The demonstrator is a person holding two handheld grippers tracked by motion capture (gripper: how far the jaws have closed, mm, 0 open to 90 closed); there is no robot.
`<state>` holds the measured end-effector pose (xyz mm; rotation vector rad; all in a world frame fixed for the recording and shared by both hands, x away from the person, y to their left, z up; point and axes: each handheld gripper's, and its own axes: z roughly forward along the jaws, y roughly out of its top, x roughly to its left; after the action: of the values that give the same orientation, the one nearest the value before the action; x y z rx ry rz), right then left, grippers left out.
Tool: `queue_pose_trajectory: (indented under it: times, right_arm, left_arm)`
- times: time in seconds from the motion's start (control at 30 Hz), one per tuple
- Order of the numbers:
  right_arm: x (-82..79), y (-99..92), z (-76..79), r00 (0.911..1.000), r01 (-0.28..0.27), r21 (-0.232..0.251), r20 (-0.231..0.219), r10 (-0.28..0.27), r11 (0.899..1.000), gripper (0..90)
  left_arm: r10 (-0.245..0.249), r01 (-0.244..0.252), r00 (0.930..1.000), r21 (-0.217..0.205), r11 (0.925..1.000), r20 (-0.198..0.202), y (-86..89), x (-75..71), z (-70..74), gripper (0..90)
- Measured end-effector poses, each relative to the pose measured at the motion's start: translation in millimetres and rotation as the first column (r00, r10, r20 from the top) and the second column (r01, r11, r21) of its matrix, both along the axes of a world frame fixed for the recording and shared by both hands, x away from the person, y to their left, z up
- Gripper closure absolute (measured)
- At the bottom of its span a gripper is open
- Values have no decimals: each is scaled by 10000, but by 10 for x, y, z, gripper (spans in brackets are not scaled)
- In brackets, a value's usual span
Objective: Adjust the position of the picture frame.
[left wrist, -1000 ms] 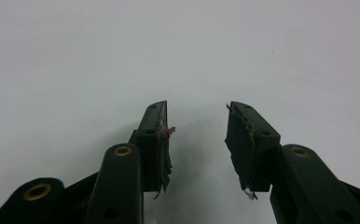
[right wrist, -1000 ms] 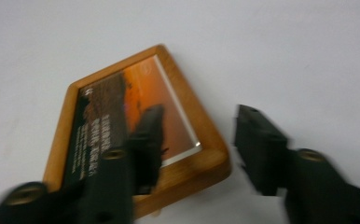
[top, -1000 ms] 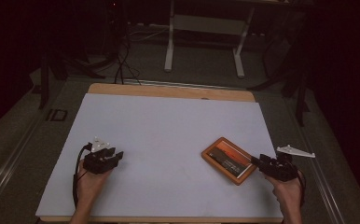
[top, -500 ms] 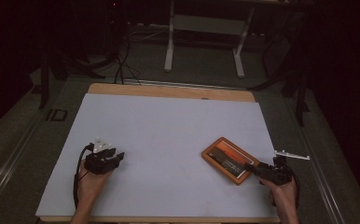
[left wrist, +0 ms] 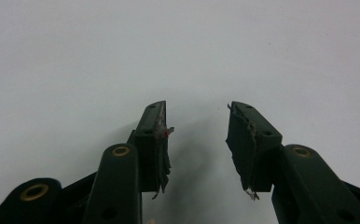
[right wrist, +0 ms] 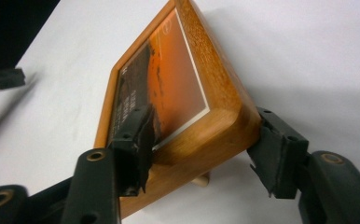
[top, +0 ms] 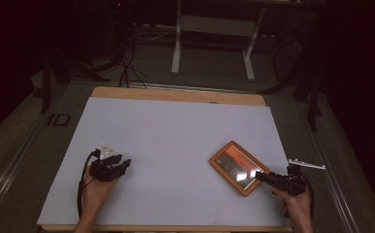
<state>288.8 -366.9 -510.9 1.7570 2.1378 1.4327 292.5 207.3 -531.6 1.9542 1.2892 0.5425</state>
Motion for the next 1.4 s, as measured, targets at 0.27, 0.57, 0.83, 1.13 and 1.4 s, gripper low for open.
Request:
queue_pose_trajectory:
  times: [0.27,0.57,0.83,1.13,1.4]
  right_arm:
    - [-55,-2,77,9980,-503,10,392,502,9987,577]
    - [-6,71,191,9883,-1155,-469,948,1195,9922,633]
    - [4,228,336,9548,-2236,-1102,1751,2404,9684,670]
    - [0,513,388,8850,-3654,-1484,2505,3924,9189,704]
    - [-3,773,412,8212,-4454,-2189,2865,4936,8681,705]
  left_arm:
    - [-239,239,9997,-5,9997,14,-24,-3,0,580]
    - [-1200,1213,9923,-460,9915,318,-119,-42,62,580]
    - [-2508,2542,9670,-1026,9617,451,-270,-68,143,583]
    - [-3849,3848,9224,-1638,9083,327,-481,-3,220,564]
    - [-4908,4892,8707,-1577,8578,316,-745,132,311,526]
